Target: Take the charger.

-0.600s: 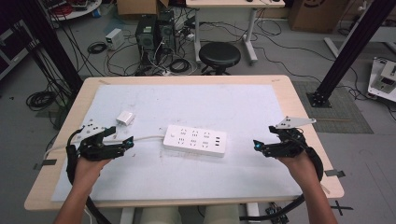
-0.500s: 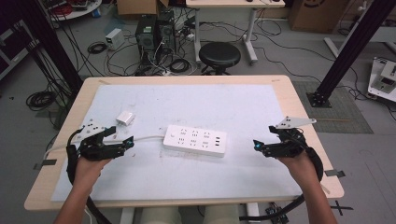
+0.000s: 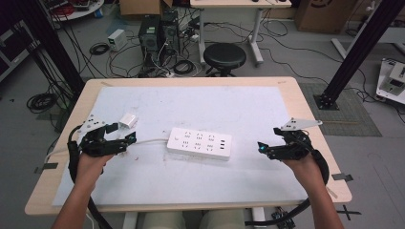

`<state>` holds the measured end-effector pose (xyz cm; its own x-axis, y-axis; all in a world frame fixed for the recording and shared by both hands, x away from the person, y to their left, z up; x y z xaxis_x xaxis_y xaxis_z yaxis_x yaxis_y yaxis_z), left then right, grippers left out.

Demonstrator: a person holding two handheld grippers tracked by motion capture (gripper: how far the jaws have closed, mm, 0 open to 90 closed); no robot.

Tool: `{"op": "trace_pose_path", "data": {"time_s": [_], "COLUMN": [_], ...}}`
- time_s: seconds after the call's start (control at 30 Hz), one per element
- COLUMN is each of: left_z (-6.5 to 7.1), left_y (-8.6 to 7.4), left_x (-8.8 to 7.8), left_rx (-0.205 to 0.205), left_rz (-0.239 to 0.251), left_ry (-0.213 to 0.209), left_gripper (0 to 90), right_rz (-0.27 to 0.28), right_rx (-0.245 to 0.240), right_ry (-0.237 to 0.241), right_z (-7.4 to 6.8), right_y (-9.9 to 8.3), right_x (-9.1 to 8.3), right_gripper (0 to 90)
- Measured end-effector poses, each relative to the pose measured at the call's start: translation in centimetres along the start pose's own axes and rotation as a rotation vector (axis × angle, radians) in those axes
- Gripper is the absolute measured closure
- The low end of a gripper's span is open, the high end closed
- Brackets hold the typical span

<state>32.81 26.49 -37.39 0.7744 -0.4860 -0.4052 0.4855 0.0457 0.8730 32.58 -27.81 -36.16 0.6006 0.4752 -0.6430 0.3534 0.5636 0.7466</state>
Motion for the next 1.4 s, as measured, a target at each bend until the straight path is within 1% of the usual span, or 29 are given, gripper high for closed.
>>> {"op": "trace_pose_path", "data": {"time_s": [0.07, 0.1, 0.13, 0.17, 0.23, 0.27, 0.3, 0.37, 0.4, 0.47, 0.5, 0.53, 0.6, 0.67, 0.7, 0.73, 0.8, 0.83, 0.9, 1.03, 1.07, 1.17, 1.2, 1.23, 1.27, 1.3, 1.33, 1.37, 1.4], "left_z": [-0.1, -0.3, -0.3, -0.6, -1.2, -1.2, -1.9, -1.9, -2.8, -3.4, -3.6, -3.8, -4.4, -5.1, -5.5, -5.8, -6.4, -6.7, -7.2, -8.0, -8.0, -8.8, -8.8, -9.2, -9.2, -9.4, -9.4, -9.8, -9.9], "left_y": [0.6, 1.0, 1.0, 1.8, 2.4, 2.4, 3.0, 3.0, 3.8, 4.1, 4.2, 4.3, 4.6, 5.0, 5.0, 4.8, 4.4, 4.2, 4.0, 3.4, 3.4, 2.8, 2.8, 2.5, 2.5, 2.2, 2.2, 1.9, 1.8], "left_x": [0.3, 0.4, 0.4, 0.7, 1.2, 1.2, 1.9, 1.9, 2.8, 3.5, 4.0, 4.3, 4.7, 5.1, 5.3, 5.6, 6.3, 6.7, 7.4, 8.7, 8.7, 9.7, 9.7, 10.1, 10.1, 10.5, 10.5, 10.8, 11.0], "left_rx": [-0.009, -0.004, -0.004, 0.0, 0.007, 0.007, 0.015, 0.015, 0.019, 0.019, 0.032, 0.042, 0.054, 0.047, 0.037, 0.028, 0.016, 0.005, -0.003, -0.013, -0.013, -0.034, -0.034, -0.04, -0.04, -0.041, -0.041, -0.049, -0.058], "left_rz": [0.011, 0.007, 0.007, 0.012, 0.021, 0.021, 0.009, 0.009, 0.009, 0.001, -0.011, -0.019, -0.012, -0.008, -0.005, -0.022, -0.068, -0.082, -0.095, -0.137, -0.137, -0.166, -0.166, -0.19, -0.19, -0.209, -0.209, -0.223, -0.226], "left_ry": [0.002, 0.006, 0.006, 0.002, -0.011, -0.011, -0.002, -0.002, 0.015, 0.031, 0.036, 0.038, 0.051, 0.061, 0.065, 0.071, 0.098, 0.108, 0.126, 0.139, 0.139, 0.157, 0.157, 0.152, 0.152, 0.156, 0.156, 0.161, 0.168], "left_gripper": [17.1, 17.1, 17.1, 17.1, 17.1, 17.1, 17.1, 17.1, 17.1, 17.1, 17.1, 17.1, 17.1, 17.1, 17.1, 17.1, 17.1, 17.1, 17.1, 17.1, 17.1, 17.1, 17.1, 17.1, 17.1, 17.1, 17.1, 17.1, 17.1], "right_rz": [-0.008, -0.01, -0.01, -0.007, -0.003, -0.003, -0.011, -0.014, -0.018, -0.018, -0.016, -0.02, -0.026, -0.032, -0.035, -0.035, -0.039, -0.04, -0.041, -0.045, -0.045, -0.05, -0.05, -0.052, -0.052, -0.053, -0.053, -0.056, -0.058], "right_rx": [-0.002, -0.001, -0.001, -0.002, -0.009, -0.009, -0.01, -0.01, -0.007, 0.003, -0.005, -0.002, 0.004, 0.005, 0.006, 0.005, 0.006, 0.009, 0.008, 0.008, 0.008, 0.011, 0.011, 0.012, 0.012, 0.016, 0.016, 0.018, 0.019], "right_ry": [0.003, 0.0, 0.0, -0.003, -0.002, -0.002, -0.002, -0.001, -0.003, -0.005, -0.005, -0.005, -0.006, -0.004, -0.004, -0.005, -0.007, -0.006, -0.005, -0.005, -0.005, -0.002, -0.002, -0.003, -0.003, -0.002, -0.002, -0.002, 0.0], "right_z": [0.2, 0.3, 0.3, 0.5, 0.5, 0.5, 0.5, 0.6, 0.7, 0.7, 0.8, 0.9, 0.9, 0.9, 0.9, 0.9, 0.9, 0.9, 1.0, 1.0, 1.0, 1.0, 1.0, 1.1, 1.1, 1.1, 1.1, 1.1, 1.2], "right_y": [0.2, 0.4, 0.4, 0.7, 0.9, 0.9, 1.1, 1.1, 1.1, 1.1, 1.1, 1.1, 1.1, 1.1, 1.1, 1.1, 1.1, 1.0, 1.0, 1.0, 1.0, 0.9, 0.9, 0.9, 0.9, 0.8, 0.8, 0.8, 0.8], "right_x": [0.1, 0.1, 0.1, 0.1, 0.0, 0.0, -0.1, -0.1, -0.1, -0.1, 0.0, 0.0, 0.1, 0.3, 0.4, 0.4, 0.5, 0.6, 0.7, 0.7, 0.7, 0.8, 0.8, 0.9, 0.9, 0.9, 0.9, 1.0, 1.0], "right_gripper": [18.1, 18.1, 18.1, 18.1, 18.1, 18.1, 18.1, 18.1, 18.1, 18.1, 18.1, 18.1, 18.1, 18.1, 18.1, 18.1, 18.1, 18.1, 18.1, 18.1, 18.1, 18.1, 18.1, 18.1, 18.1, 18.1, 18.1, 18.1, 18.1]}}
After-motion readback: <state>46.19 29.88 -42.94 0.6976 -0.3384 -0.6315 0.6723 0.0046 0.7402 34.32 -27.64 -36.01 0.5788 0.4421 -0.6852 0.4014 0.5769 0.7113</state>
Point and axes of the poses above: each handheld gripper's, and its own axes: x roughly forward along the jaws, y roughly out of its top, z roughly to its right, the point moved 1 cm from there along x, roughly forward along the jaws, and after that the axes turned 11 degrees about -x, right-handed, at the moved point
